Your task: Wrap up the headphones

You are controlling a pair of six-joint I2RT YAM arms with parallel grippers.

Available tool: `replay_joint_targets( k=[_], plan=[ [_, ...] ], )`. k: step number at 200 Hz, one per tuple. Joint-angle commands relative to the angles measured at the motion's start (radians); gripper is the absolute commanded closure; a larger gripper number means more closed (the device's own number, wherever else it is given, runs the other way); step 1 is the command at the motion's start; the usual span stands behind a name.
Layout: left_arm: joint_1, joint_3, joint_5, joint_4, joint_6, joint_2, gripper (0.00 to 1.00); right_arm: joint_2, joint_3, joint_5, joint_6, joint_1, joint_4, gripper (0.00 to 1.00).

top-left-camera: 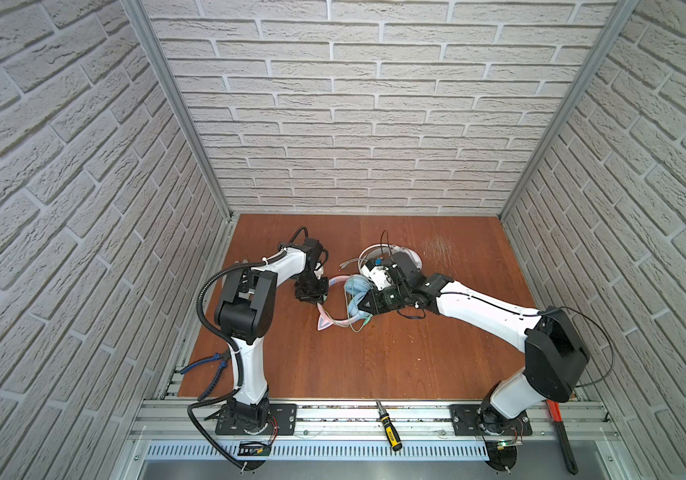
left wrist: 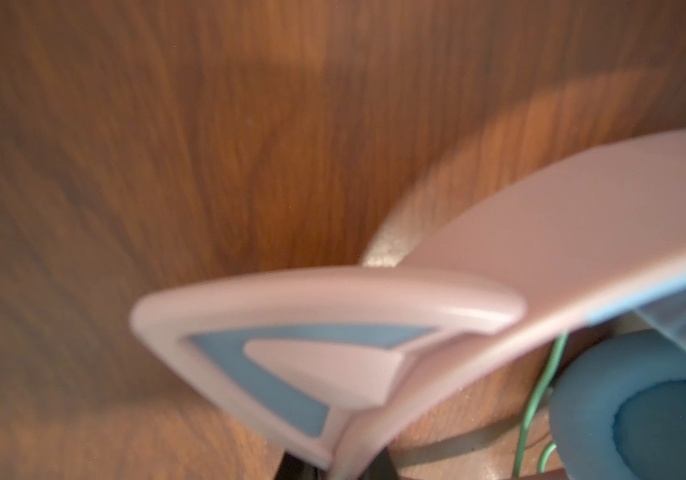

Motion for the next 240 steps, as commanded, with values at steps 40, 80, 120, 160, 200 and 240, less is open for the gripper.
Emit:
replay_joint_targets(
  k=[40, 80, 120, 160, 200, 240],
  plan=[
    [0.01, 0.0, -0.098, -0.024, 0.143, 0.062, 0.92, 0.039, 0.1, 0.221, -0.03, -0.062, -0.159, 0.87],
    [0.01, 0.0, -0.107, -0.025, 0.171, 0.071, 0.92, 0.168, 0.19, 0.214, -0.037, -0.077, -0.175, 0.87],
    [0.009, -0.007, -0.118, -0.028, 0.194, 0.069, 0.92, 0.275, 0.263, 0.198, -0.035, -0.085, -0.159, 0.88],
    [0.009, -0.011, -0.118, -0.023, 0.206, 0.066, 0.92, 0.333, 0.288, 0.205, -0.015, -0.086, -0.137, 0.88],
    [0.008, -0.011, -0.124, -0.024, 0.217, 0.068, 0.92, 0.339, 0.298, 0.236, -0.015, -0.086, -0.116, 0.89],
    [0.007, -0.011, -0.13, -0.022, 0.221, 0.073, 0.93, 0.305, 0.301, 0.288, -0.042, -0.092, -0.114, 0.89]
  ],
)
